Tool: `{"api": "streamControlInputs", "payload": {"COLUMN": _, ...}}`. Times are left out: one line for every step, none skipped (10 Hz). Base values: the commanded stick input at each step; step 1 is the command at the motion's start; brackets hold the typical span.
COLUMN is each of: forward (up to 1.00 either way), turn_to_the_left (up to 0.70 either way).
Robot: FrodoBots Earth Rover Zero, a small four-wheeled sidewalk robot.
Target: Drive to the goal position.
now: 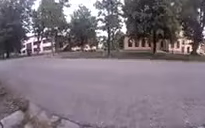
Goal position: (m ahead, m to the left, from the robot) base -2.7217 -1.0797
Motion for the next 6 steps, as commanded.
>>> {"api": "streamControlInputs", "payload": {"forward": 0.45, "turn_to_the_left": 0.27}}
{"api": "streamControlInputs", "payload": {"forward": 0.45, "turn_to_the_left": 0.27}}
{"api": "streamControlInputs", "payload": {"forward": 0.45, "turn_to_the_left": 0.27}}
{"api": "streamControlInputs", "payload": {"forward": 0.45, "turn_to_the_left": 0.27}}
{"api": "streamControlInputs", "payload": {"forward": 0.45, "turn_to_the_left": 0.27}}
{"api": "streamControlInputs", "payload": {"forward": 0.45, "turn_to_the_left": 0.27}}
